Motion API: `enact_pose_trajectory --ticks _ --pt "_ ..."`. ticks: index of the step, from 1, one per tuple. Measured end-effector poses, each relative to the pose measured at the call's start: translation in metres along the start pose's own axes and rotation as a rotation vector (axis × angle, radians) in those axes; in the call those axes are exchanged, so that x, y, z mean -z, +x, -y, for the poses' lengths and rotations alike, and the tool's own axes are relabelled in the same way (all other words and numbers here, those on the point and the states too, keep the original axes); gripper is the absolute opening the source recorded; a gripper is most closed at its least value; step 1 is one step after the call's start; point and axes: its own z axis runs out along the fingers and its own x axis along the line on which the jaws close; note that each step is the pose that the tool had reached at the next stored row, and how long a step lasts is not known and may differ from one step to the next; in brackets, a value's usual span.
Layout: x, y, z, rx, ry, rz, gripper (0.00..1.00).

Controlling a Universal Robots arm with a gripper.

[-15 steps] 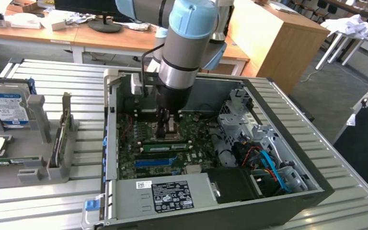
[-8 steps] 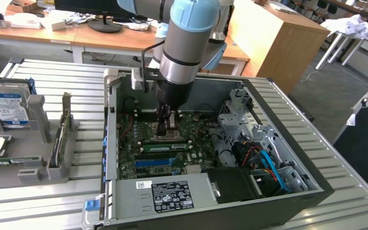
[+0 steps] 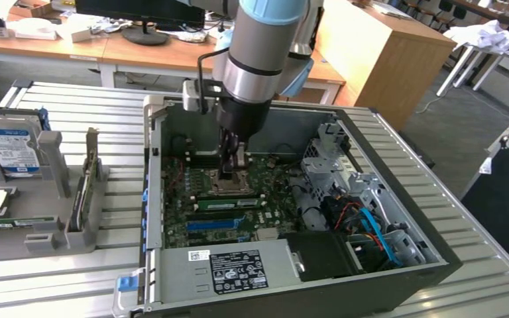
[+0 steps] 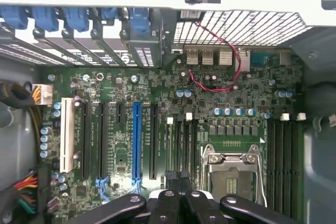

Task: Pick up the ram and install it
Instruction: 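Press down the ram until it locks into place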

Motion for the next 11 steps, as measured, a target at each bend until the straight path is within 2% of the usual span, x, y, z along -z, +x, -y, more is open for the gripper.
enact_pose_trajectory --ticks 11 --pt "0.0273 -0.001 -0.0008 0.0 -0.0004 -0.0001 0.11"
